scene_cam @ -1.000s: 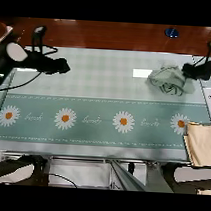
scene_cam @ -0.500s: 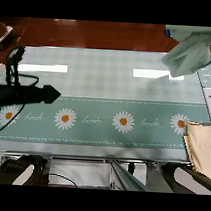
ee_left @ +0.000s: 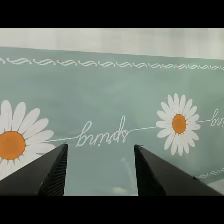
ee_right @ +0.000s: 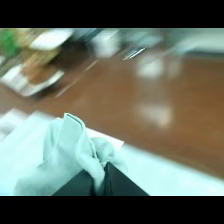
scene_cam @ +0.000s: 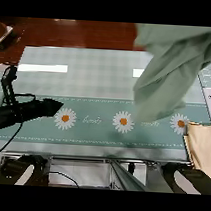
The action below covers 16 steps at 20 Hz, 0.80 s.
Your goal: Fold the shirts.
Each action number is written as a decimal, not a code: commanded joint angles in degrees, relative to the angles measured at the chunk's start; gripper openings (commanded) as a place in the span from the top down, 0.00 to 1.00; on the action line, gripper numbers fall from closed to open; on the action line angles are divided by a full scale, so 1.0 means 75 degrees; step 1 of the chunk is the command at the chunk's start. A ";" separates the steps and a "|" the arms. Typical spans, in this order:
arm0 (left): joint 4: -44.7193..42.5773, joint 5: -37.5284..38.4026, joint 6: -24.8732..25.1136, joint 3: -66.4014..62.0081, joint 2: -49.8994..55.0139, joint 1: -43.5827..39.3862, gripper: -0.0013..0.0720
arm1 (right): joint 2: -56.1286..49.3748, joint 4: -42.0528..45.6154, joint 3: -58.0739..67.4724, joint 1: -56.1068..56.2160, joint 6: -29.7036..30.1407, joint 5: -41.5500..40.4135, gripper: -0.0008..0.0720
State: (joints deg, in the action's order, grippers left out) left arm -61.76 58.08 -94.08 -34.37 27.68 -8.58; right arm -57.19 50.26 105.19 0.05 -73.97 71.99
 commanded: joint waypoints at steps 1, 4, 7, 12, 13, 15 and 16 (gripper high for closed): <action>0.0058 -0.0149 0.0000 0.0061 -0.0064 -0.0003 0.29 | 0.0076 0.0950 -0.1186 0.1888 -0.0548 0.0568 0.96; 0.0026 -0.0347 0.0073 0.0061 -0.0064 -0.0003 0.29 | 0.0070 0.1166 -0.3835 0.3450 -0.1142 -0.0851 0.96; -0.0201 -0.0347 0.0073 0.0061 -0.0064 -0.0003 0.29 | -0.0504 0.0720 -0.5951 0.4523 -0.1740 -0.2570 0.96; -0.0207 -0.0178 0.0064 0.0172 0.0248 -0.0012 0.29 | -0.2390 -0.0688 -0.6239 0.5304 -0.1635 -0.3401 0.66; -0.0166 -0.0038 0.0070 0.0210 0.0373 -0.0012 0.29 | -0.2515 -0.0857 -0.6213 0.5176 -0.1466 -0.3354 0.42; -0.0382 0.0154 0.0490 0.0111 0.0644 0.0087 0.29 | -0.2410 -0.0592 -0.5884 0.4430 -0.1387 -0.2515 0.43; -0.0679 0.0233 0.0469 -0.0035 0.0717 0.0259 0.29 | -0.2218 -0.0309 -0.5633 0.3832 -0.1387 -0.1891 0.43</action>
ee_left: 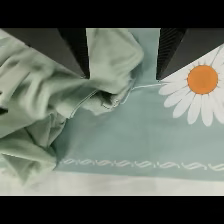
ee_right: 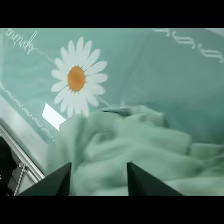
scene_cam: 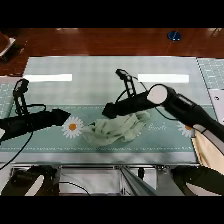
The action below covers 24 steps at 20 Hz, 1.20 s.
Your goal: Fold the shirts.
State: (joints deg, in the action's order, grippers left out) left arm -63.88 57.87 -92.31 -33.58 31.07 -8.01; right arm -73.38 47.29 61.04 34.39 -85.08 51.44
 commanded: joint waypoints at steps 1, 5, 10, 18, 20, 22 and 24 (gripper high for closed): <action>-0.0583 0.0440 0.0245 -0.0347 0.0297 0.0519 0.29 | 0.0280 0.0565 0.0501 -0.1524 0.0090 0.1553 0.43; -0.0233 0.1955 0.0650 -0.0169 0.0393 0.2186 0.29 | 0.2413 0.3532 0.0157 -0.4928 -0.0300 0.3034 0.43; 0.3745 0.2180 0.2416 0.1915 0.1064 0.2372 0.29 | 0.4613 0.2879 -0.3319 -0.7621 -0.0466 0.2608 0.43; 0.5161 -0.0076 0.3427 0.2008 0.3325 -0.0393 0.29 | 0.4739 0.1472 -0.5260 -0.6776 -0.0172 0.2133 0.44; 0.5147 0.0102 0.3733 0.1830 0.3902 -0.0825 0.33 | 0.4438 0.1445 -0.5260 -0.6341 -0.0262 0.2040 0.44; 0.5149 0.0618 0.4345 0.1582 0.4275 -0.0848 0.95 | 0.3960 0.1090 -0.5257 -0.5782 -0.0286 0.1705 0.44; 0.5149 0.0670 0.4418 0.1405 0.4281 -0.0796 0.96 | 0.3337 0.0536 -0.5257 -0.5144 -0.0239 0.1113 0.44</action>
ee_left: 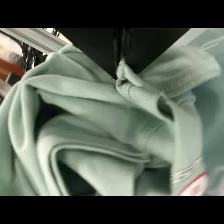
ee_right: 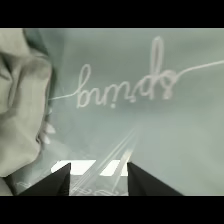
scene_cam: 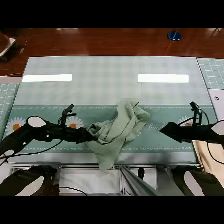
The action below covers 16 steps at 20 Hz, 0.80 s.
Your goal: Fold the shirts.
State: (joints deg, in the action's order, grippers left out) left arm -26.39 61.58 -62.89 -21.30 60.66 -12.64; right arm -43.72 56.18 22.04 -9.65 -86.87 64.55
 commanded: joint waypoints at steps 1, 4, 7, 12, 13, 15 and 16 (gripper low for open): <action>0.0149 0.0201 0.0493 -0.0318 0.0335 -0.0125 0.96 | -0.0997 -0.0965 -0.0050 0.1072 0.0067 -0.0991 0.44; 0.0154 0.0201 0.0490 -0.0504 0.0332 0.0023 0.96 | -0.2215 -0.1673 0.0172 0.1929 0.0297 -0.1606 0.44; 0.0157 0.0195 0.0493 -0.0583 0.0332 0.0131 0.96 | -0.3386 -0.1964 0.0848 0.2538 0.0504 -0.1603 0.44; 0.0160 -0.0108 0.0493 -0.0641 0.0329 0.0163 0.96 | -0.4788 -0.1967 0.2299 0.3101 0.0554 -0.1393 0.62; 0.0152 -0.0093 0.0495 -0.0761 0.0329 0.0178 0.96 | -0.4873 -0.1947 0.2582 0.3162 0.0653 -0.1309 0.66; 0.0152 -0.0067 0.0495 -0.1323 0.0280 0.0469 0.96 | -0.4884 -0.1836 0.3214 0.3142 0.0973 -0.1093 0.96; 0.0154 -0.0047 0.0490 -0.1813 0.0233 0.0758 0.96 | -0.4878 -0.1766 0.3675 0.3037 0.1172 -0.0766 0.96</action>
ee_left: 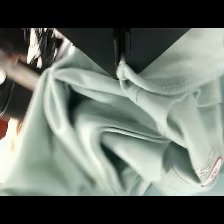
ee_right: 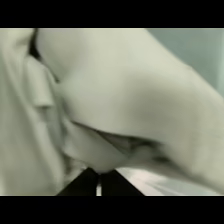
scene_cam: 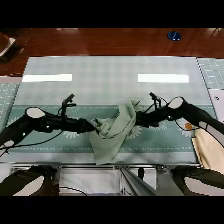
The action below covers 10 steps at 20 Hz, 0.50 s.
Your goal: Fold the shirts.
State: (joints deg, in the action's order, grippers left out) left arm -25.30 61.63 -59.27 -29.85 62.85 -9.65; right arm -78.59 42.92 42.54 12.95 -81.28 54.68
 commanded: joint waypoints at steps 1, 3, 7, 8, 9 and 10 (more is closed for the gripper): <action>0.0044 0.0009 0.0000 -0.1221 -0.0131 0.0662 0.96 | -0.0152 0.0152 0.1577 -0.0137 0.0443 0.0982 0.96; 0.0134 0.0105 -0.0207 -0.2582 -0.0367 0.1320 0.96 | 0.0204 0.0548 0.2993 -0.0490 0.0268 0.1480 0.96; 0.0131 0.0015 -0.0688 -0.5473 -0.0737 0.2305 0.96 | 0.1288 0.1480 0.6749 -0.1067 -0.0181 0.1597 0.96; 0.0119 0.0012 -0.0857 -0.6105 -0.0822 0.2509 0.96 | 0.1574 0.1830 0.7545 -0.1134 -0.0265 0.1664 0.96; 0.0114 0.0015 -0.1011 -0.6677 -0.0912 0.2719 0.96 | 0.1900 0.2264 0.8218 -0.1148 -0.0350 0.1725 0.96; 0.0102 0.0020 -0.1122 -0.7210 -0.1032 0.2949 0.96 | 0.2299 0.2725 0.8778 -0.1145 -0.0373 0.1795 0.96</action>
State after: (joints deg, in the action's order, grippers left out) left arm -24.40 62.26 -64.38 -71.29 57.10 7.75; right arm -67.53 54.54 93.32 5.58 -82.28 66.30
